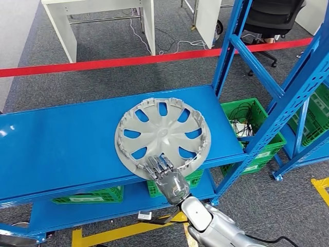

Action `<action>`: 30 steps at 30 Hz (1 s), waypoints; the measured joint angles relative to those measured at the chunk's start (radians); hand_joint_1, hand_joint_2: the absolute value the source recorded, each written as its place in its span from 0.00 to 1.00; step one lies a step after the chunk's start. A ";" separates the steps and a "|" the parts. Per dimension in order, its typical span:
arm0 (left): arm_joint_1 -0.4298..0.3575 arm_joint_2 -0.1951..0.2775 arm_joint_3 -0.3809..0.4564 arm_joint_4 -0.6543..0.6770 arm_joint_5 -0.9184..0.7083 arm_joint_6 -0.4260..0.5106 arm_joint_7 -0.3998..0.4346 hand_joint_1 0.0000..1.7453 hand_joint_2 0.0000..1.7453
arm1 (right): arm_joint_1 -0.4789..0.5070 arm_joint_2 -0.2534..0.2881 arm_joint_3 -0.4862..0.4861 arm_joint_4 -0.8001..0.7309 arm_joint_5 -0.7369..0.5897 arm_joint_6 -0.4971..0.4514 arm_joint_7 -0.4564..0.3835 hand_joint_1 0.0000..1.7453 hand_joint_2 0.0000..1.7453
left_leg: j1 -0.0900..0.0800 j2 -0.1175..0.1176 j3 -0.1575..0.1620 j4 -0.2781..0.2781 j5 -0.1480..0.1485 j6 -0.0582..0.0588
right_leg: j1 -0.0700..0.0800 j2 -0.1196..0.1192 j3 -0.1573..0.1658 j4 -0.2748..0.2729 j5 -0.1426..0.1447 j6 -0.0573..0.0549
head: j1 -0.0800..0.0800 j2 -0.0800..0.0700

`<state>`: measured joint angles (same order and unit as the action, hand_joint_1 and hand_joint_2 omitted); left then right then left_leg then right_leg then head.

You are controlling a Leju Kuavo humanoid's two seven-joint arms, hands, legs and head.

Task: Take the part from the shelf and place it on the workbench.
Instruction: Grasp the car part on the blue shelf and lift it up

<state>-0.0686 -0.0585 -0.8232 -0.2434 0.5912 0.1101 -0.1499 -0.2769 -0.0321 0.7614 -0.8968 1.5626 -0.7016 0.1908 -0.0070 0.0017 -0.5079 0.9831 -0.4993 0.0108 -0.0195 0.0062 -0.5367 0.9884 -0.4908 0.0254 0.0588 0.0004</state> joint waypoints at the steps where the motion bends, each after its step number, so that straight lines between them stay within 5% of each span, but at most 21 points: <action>1: 0.000 0.000 0.000 0.000 0.001 0.000 0.000 0.00 0.00 | -0.002 0.001 -0.002 0.003 0.000 0.000 0.001 0.47 1.00 | 0.000 0.000 0.000 0.000 0.000 0.000 | 0.000 0.000 0.000 0.000 0.000 0.000 | 0.000 0.000; 5: 0.001 0.000 0.001 -0.001 0.003 0.001 0.000 0.00 0.00 | -0.014 0.007 -0.005 0.013 -0.001 -0.002 0.002 0.75 1.00 | 0.000 0.000 0.000 0.000 0.000 0.000 | 0.000 0.000 0.000 0.000 0.000 0.000 | 0.000 0.000; 8: 0.001 -0.001 0.002 -0.002 0.005 0.000 0.000 0.00 0.00 | -0.023 0.010 -0.005 0.018 0.000 -0.002 0.005 0.85 1.00 | 0.000 0.000 0.000 0.000 0.000 0.000 | 0.000 0.000 0.000 0.000 0.000 0.000 | 0.000 0.000; 27: 0.007 0.000 0.004 -0.009 0.008 0.007 -0.004 0.00 0.00 | -0.026 0.018 -0.010 -0.006 0.003 -0.004 0.011 1.00 1.00 | 0.000 0.000 0.000 0.000 0.001 0.000 | 0.000 0.000 0.000 0.000 0.000 0.000 | 0.000 0.000; 30: 0.010 -0.002 0.005 -0.011 0.010 0.030 -0.017 0.00 0.75 | -0.002 0.008 -0.008 -0.083 0.007 -0.005 0.032 0.99 1.00 | 0.000 0.000 0.000 0.000 0.001 0.000 | 0.000 0.000 0.000 0.000 0.000 0.000 | 0.000 0.000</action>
<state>-0.0589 -0.0601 -0.8181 -0.2544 0.6016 0.1399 -0.1668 -0.2793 -0.0240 0.7534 -0.9800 1.5693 -0.7063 0.2228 -0.0071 0.0014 -0.5079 0.9832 -0.4987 0.0111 -0.0195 0.0060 -0.5371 0.9885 -0.4906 0.0254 0.0587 0.0004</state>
